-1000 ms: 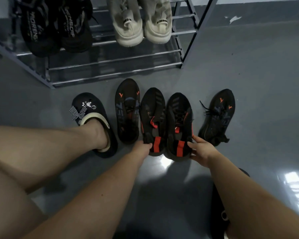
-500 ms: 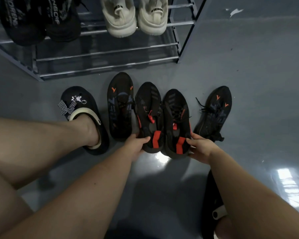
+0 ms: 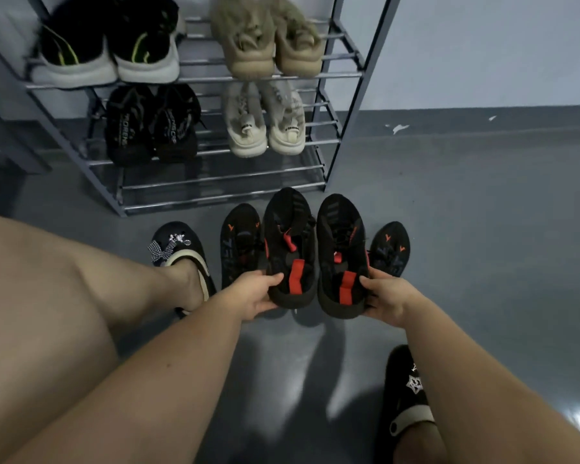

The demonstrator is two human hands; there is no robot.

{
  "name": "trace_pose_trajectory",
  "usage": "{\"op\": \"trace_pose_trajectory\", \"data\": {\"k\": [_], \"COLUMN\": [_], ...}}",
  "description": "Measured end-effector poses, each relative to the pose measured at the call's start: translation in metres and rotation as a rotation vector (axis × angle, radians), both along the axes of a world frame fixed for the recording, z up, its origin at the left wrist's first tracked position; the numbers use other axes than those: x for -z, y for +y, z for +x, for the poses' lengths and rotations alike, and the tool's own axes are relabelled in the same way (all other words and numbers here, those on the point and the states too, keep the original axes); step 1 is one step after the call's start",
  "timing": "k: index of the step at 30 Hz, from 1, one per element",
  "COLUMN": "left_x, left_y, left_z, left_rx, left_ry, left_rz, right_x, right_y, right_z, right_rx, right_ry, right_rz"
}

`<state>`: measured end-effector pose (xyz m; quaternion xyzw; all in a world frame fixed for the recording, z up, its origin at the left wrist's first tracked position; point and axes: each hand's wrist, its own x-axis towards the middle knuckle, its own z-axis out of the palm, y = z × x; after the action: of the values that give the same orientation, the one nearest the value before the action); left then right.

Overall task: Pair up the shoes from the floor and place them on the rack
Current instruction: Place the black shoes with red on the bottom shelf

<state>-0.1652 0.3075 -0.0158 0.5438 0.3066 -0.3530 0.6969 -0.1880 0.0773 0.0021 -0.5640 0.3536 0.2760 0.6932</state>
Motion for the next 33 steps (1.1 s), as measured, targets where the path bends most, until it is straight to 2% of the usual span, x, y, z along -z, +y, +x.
{"op": "trace_pose_trajectory", "data": {"k": [11, 22, 33], "left_x": [-0.052, -0.024, 0.003], "left_y": [0.054, 0.114, 0.178], "left_z": [-0.029, -0.01, 0.065], "left_rx": [-0.019, -0.082, -0.241], "left_ry": [-0.081, 0.01, 0.065], "left_rz": [0.063, 0.092, 0.092], "right_x": [-0.046, -0.026, 0.008], "right_y": [0.047, 0.107, 0.181], "right_z": [-0.015, 0.027, 0.109], "right_rx": [-0.062, -0.153, -0.264], "right_ry": [-0.103, -0.016, -0.005], "right_rz": [0.028, -0.021, -0.029]}}
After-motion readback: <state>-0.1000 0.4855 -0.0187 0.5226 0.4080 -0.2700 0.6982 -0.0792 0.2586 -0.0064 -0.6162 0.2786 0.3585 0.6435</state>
